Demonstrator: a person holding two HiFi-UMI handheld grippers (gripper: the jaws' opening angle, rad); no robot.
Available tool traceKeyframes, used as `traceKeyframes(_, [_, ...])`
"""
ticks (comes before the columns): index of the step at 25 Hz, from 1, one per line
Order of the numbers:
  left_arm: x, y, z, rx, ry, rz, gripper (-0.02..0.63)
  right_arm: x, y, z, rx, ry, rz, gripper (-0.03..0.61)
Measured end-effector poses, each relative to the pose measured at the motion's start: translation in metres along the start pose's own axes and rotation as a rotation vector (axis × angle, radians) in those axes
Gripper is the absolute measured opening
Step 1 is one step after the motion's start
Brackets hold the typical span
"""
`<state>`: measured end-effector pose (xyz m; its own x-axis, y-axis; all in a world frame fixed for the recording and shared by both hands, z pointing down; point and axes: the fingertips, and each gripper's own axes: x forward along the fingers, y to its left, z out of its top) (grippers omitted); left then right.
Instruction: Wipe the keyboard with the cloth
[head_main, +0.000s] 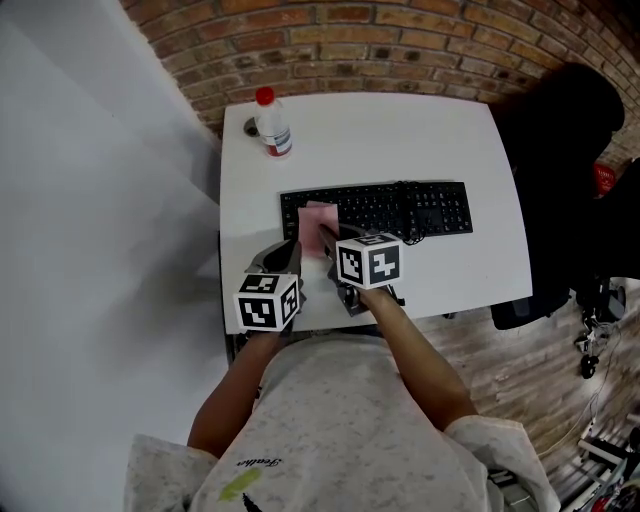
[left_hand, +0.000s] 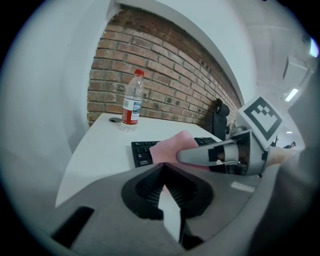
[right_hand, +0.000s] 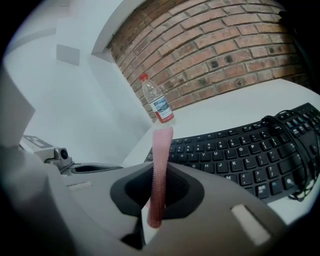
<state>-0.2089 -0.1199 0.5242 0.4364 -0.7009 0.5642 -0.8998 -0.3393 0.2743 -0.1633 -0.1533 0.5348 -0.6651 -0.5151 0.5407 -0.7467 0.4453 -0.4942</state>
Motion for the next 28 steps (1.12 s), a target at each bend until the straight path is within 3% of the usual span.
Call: traceKeyframes(28, [0.053, -0.073, 0.013, 0.024, 0.014, -0.017, -0.006, -0.056, -0.081, 0.001, 0.002, -0.007, -0.049, 0.018])
